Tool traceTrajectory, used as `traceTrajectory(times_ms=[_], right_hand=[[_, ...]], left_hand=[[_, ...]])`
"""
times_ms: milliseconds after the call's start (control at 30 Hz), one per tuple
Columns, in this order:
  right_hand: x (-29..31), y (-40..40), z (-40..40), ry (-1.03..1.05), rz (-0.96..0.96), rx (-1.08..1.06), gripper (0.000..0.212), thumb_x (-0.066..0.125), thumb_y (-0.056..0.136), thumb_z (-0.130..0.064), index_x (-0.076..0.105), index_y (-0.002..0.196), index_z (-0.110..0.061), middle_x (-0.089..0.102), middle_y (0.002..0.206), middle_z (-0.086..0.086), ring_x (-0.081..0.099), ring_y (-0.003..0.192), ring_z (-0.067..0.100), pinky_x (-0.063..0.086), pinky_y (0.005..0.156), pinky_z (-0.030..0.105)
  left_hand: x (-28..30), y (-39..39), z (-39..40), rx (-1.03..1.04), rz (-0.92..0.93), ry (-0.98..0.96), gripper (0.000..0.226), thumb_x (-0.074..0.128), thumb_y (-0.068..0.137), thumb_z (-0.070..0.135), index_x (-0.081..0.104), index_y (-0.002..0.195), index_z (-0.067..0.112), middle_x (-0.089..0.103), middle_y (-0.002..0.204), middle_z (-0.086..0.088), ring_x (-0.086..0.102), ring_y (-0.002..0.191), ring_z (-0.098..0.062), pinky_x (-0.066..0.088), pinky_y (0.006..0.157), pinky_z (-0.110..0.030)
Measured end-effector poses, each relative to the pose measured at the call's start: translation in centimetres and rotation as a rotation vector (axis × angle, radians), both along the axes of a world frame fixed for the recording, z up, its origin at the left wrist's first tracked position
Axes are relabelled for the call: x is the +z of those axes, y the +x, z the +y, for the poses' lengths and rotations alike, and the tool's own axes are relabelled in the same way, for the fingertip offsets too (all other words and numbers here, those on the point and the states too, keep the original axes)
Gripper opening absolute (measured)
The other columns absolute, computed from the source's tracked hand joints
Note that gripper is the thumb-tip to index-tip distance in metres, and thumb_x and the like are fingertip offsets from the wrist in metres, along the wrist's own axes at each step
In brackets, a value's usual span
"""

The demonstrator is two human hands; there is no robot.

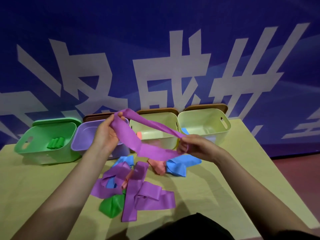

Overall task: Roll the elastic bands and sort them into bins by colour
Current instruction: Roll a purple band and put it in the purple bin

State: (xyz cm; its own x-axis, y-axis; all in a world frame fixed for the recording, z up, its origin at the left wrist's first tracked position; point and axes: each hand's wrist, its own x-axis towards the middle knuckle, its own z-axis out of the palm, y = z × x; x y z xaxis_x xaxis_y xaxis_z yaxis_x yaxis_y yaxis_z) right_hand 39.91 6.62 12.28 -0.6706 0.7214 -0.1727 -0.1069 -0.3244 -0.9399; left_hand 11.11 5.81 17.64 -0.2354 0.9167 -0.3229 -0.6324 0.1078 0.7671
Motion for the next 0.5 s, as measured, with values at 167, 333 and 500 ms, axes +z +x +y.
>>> traceTrajectory(times_ms=[167,333,500], right_hand=[[0.8,0.1,0.5,-0.095,0.212,-0.227,0.017,0.058,0.08,-0.015,0.073,0.071,-0.014,0.06,0.067,0.001,0.057,0.063,0.013,0.048,0.068,0.025],[2.5,-0.5,-0.1,-0.045,0.295,-0.332,0.034,0.047,0.088,-0.005,0.076,0.073,-0.013,0.065,0.066,0.001,0.06,0.062,0.01,0.05,0.065,0.02],[4.5,-1.0,-0.1,-0.08,0.451,-0.51,0.037,0.044,0.092,-0.006,0.076,0.074,-0.013,0.064,0.061,-0.001,0.059,0.055,0.008,0.05,0.056,0.019]], left_hand=[[-3.8,-1.1,-0.1,0.117,0.147,-0.227,0.026,0.043,0.099,0.007,0.054,0.075,0.009,0.052,0.039,0.007,0.048,0.035,-0.002,0.039,0.037,-0.011],[-6.3,-1.5,-0.9,-0.002,0.447,-0.249,0.022,0.045,0.097,0.004,0.054,0.077,0.007,0.056,0.046,0.001,0.049,0.033,-0.005,0.04,0.038,-0.012],[-6.9,-1.5,-1.7,-0.287,0.409,-0.227,0.016,0.051,0.097,0.013,0.062,0.106,0.007,0.067,0.081,-0.011,0.066,0.064,-0.016,0.056,0.059,-0.025]])
